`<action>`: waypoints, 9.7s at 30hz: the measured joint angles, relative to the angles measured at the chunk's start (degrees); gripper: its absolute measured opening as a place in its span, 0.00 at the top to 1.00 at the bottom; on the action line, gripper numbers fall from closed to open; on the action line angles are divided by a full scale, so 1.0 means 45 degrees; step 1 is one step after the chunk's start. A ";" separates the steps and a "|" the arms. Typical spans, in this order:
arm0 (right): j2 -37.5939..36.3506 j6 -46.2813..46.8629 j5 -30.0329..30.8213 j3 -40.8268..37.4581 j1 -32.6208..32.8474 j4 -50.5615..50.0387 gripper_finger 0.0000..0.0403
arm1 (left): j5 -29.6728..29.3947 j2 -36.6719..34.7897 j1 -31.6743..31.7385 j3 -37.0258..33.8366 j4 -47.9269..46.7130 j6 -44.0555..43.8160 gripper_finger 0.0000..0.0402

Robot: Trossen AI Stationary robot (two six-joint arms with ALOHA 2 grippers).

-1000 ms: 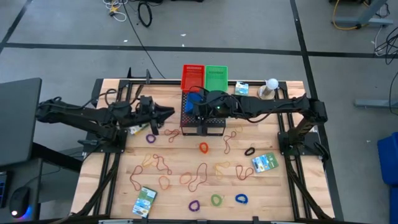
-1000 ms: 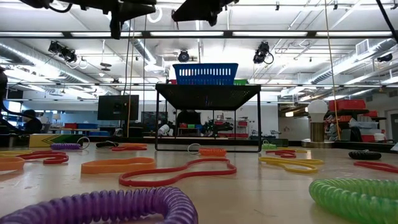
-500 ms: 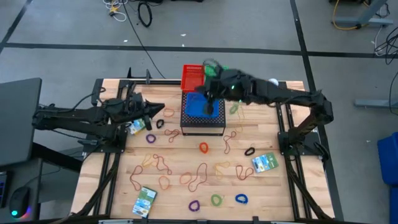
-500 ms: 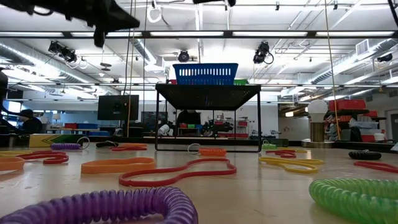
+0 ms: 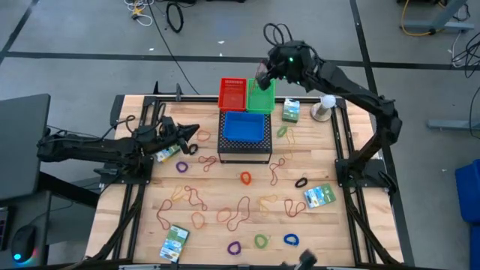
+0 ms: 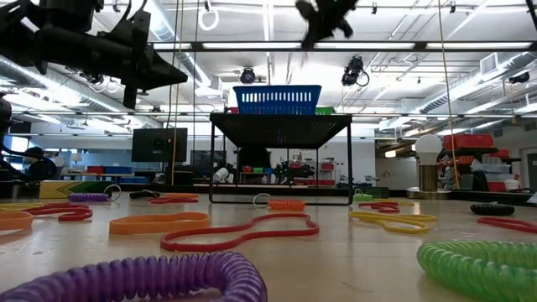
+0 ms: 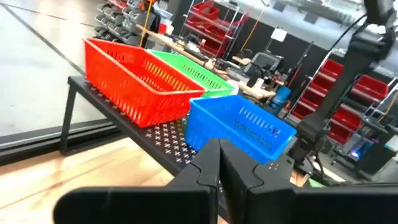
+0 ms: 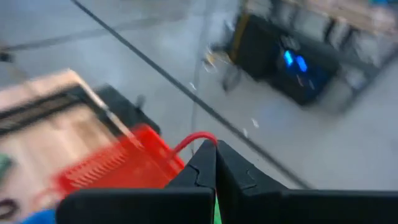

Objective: Pick & Place Office Desk Supplies
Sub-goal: Put the red rubber band into the green bin on the shelf, then put the purple spring keychain into the blue bin on the shelf, then put the yellow crayon box into the red bin on the shelf

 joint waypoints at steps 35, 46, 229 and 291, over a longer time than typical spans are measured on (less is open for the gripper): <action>-0.0146 0.5005 -0.0509 -0.2319 -0.0465 -0.1144 0.99 | -0.0303 0.0659 0.0000 0.0005 -0.0200 -0.0089 0.98; 0.0420 0.6645 -0.0497 -0.2324 -0.0465 -0.0848 0.98 | -0.0481 0.0663 0.0000 0.0005 -0.0204 0.0064 0.98; -0.4104 1.0523 0.0599 -1.3427 1.1566 -0.0046 0.90 | 0.3481 0.2928 -0.3169 0.7958 -1.4642 -0.0334 0.97; -0.4104 1.0681 0.1299 -1.3427 1.1561 0.0527 0.90 | 0.5250 0.6874 0.2096 1.1797 -1.1378 0.4793 0.98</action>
